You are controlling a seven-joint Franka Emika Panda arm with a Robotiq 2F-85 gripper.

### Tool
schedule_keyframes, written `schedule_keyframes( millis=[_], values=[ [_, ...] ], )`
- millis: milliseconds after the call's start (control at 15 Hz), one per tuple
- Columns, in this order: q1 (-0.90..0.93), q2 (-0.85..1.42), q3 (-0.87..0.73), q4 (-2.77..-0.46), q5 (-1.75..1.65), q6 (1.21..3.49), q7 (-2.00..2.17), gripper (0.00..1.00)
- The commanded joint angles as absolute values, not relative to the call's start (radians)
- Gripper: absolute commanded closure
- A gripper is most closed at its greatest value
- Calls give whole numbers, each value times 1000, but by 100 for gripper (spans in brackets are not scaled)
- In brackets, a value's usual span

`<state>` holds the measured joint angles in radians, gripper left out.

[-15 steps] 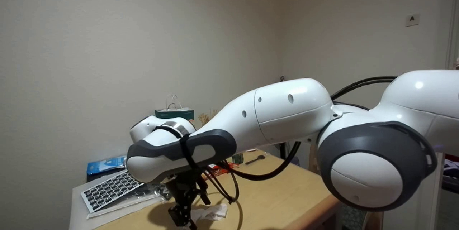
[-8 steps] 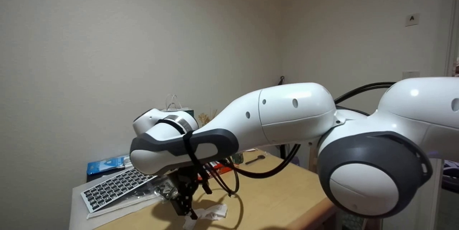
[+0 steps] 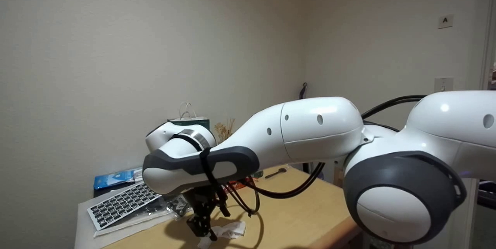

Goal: Wipe the table with the white cloth

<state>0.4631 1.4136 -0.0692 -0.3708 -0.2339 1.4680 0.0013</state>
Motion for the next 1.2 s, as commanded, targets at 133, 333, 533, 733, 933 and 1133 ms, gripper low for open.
schedule_keyframes(
  millis=[133,333,533,733,933,1133],
  values=[
    [465,1418,-63,-377,-228,1453,-78,59],
    [465,1410,-56,-381,-228,1467,-139,80],
    [463,1406,-53,-384,-225,1471,-177,93],
    [461,1407,-45,-391,-221,1461,-215,98],
    [469,1420,-54,-381,-227,1471,-173,95],
    [469,1421,-54,-380,-227,1471,-173,70]
  ],
)
